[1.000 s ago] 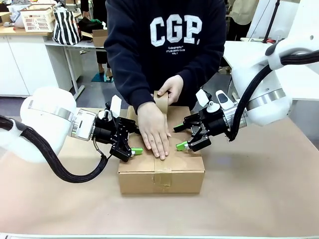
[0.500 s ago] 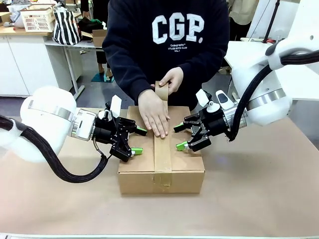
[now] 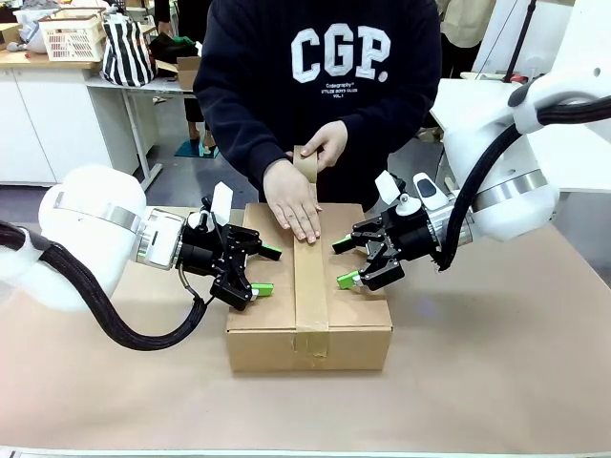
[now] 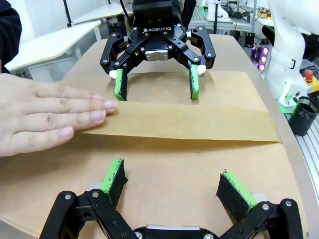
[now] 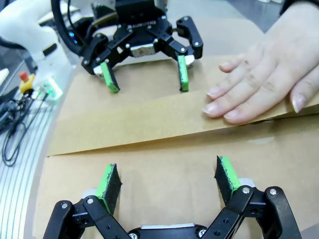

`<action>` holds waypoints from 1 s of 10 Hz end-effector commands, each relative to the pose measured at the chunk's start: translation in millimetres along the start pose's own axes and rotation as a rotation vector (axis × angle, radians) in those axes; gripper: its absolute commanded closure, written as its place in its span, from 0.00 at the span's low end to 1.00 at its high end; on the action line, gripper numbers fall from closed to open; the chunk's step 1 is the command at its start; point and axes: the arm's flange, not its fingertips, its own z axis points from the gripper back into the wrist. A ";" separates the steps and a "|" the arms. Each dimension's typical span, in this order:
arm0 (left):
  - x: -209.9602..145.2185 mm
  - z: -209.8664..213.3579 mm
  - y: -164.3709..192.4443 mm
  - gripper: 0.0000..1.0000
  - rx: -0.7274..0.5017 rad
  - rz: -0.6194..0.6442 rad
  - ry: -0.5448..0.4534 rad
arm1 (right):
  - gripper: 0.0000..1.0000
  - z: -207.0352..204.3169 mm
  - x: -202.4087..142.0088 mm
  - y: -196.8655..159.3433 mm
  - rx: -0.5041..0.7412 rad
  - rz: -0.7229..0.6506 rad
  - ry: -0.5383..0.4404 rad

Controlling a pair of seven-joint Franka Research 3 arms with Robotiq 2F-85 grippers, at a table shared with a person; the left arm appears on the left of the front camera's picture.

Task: Pack the gift set into the box.
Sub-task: Press and hold the closed box until the human finishes sealing it.

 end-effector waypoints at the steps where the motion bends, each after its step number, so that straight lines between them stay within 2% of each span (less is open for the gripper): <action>1: -3.5 0.1 -2.2 0.00 -0.013 -0.004 0.009 | 0.00 -1.4 -2.8 1.3 0.000 -0.004 0.006; 10: -3.5 0.1 -2.2 0.00 -0.013 -0.004 0.009 | 0.00 -1.4 -2.8 1.3 0.000 -0.004 0.006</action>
